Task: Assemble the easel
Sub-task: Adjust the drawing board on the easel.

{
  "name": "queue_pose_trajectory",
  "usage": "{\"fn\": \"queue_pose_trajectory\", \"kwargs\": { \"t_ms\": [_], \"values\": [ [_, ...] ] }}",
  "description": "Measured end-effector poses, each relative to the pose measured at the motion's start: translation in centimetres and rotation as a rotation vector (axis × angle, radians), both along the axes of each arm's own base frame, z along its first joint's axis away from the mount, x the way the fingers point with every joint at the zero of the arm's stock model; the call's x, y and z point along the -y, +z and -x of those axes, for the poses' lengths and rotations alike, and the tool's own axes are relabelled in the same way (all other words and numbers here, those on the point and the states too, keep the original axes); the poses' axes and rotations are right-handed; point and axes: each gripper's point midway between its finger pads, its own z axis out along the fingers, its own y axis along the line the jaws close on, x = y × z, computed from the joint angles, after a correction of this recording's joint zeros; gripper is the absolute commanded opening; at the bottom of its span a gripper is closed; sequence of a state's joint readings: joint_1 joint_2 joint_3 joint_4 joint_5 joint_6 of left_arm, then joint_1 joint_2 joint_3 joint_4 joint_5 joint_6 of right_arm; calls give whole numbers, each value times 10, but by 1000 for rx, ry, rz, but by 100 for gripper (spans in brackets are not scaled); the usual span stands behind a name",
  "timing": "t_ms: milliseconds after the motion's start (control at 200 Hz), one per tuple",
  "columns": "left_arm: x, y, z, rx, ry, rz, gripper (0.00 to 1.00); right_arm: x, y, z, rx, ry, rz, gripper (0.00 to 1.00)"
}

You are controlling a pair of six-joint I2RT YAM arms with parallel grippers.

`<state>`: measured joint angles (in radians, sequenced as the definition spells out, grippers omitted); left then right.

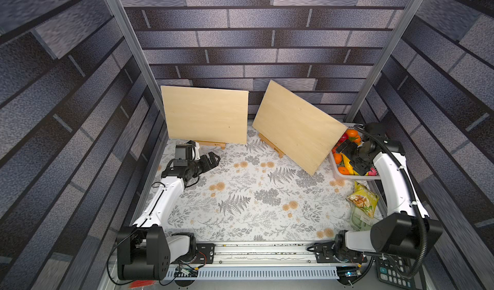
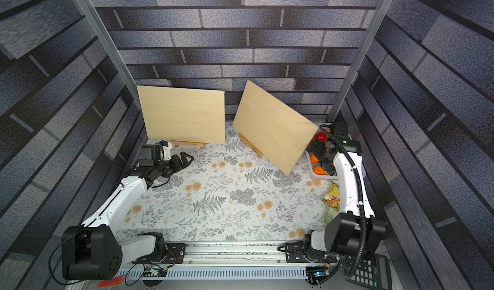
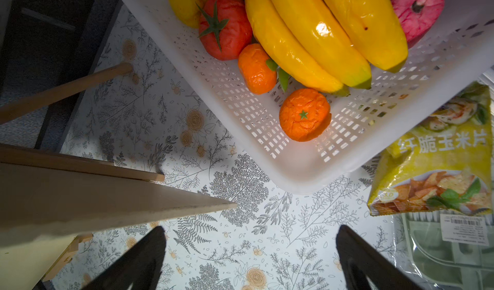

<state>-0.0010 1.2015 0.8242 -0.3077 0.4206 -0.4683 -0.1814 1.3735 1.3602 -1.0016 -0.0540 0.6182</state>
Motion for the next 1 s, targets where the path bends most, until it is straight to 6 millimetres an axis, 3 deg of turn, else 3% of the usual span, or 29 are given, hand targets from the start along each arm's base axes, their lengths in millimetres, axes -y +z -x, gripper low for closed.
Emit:
{"fn": "queue_pose_trajectory", "kwargs": {
  "t_ms": [200, 406, 1002],
  "values": [
    [-1, 2, -1, 10, 6, -5, 100, -7, -6, -19, 55, 40, -37, 100],
    [-2, 11, 1, 41, 11, -10, 100, -9, -11, -26, 86, 51, -59, 100],
    [-6, 8, 0, 42, 25, -23, 100, -23, -23, -40, 139, 68, -146, 100]
  ]
}}
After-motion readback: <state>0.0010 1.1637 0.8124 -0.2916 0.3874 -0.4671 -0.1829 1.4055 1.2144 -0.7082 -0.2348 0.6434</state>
